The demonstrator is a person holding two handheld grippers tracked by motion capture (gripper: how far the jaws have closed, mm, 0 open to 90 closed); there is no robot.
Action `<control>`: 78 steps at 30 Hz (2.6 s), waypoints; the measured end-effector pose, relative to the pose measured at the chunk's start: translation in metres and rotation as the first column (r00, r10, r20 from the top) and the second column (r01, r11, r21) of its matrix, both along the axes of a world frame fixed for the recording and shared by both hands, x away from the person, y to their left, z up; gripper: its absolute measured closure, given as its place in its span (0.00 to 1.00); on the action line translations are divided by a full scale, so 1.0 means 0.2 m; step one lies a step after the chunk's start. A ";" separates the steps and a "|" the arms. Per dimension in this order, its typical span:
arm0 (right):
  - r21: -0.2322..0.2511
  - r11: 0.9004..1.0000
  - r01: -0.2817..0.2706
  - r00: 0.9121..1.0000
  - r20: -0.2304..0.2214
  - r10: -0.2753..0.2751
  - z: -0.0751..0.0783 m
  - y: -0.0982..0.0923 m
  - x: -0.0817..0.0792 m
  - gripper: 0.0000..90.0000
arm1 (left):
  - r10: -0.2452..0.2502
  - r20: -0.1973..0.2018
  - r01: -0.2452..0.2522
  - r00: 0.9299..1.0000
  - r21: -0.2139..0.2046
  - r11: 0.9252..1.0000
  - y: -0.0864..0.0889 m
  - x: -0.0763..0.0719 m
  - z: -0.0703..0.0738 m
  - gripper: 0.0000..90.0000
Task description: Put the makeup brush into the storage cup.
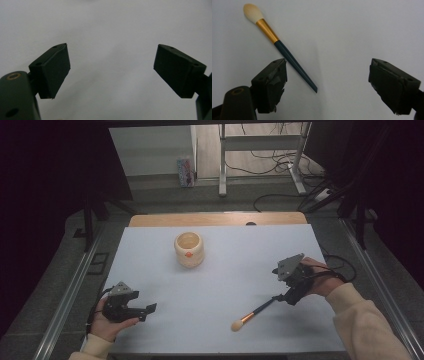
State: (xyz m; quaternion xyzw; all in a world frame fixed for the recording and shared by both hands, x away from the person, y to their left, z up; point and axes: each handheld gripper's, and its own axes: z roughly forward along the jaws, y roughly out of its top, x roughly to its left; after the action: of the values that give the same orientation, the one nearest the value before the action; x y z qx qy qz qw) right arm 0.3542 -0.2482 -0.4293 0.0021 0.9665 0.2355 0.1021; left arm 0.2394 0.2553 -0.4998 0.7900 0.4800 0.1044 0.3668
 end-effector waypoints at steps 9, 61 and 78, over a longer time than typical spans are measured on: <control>-0.023 0.998 -0.063 0.998 -0.017 0.063 -0.03 0.03 0.00 0.19 | -0.001 -0.003 0.001 1.000 0.000 1.000 0.00 0.00 0.00 0.16; -0.193 0.918 -0.347 0.938 -0.082 0.337 -0.19 0.30 -0.07 0.18 | -0.007 -0.005 0.007 1.000 0.001 1.000 0.00 0.00 0.00 0.16; -0.218 0.891 -0.398 0.917 -0.086 0.389 -0.22 0.34 -0.10 0.23 | -0.012 -0.009 0.012 1.000 0.002 1.000 0.00 0.00 0.00 0.16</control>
State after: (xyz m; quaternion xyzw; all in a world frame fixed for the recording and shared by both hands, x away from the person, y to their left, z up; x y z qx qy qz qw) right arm 0.3346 -0.1800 -0.4741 -0.2009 0.9694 0.1371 0.0327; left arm 0.2397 0.2551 -0.5008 0.7937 0.4769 0.0992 0.3644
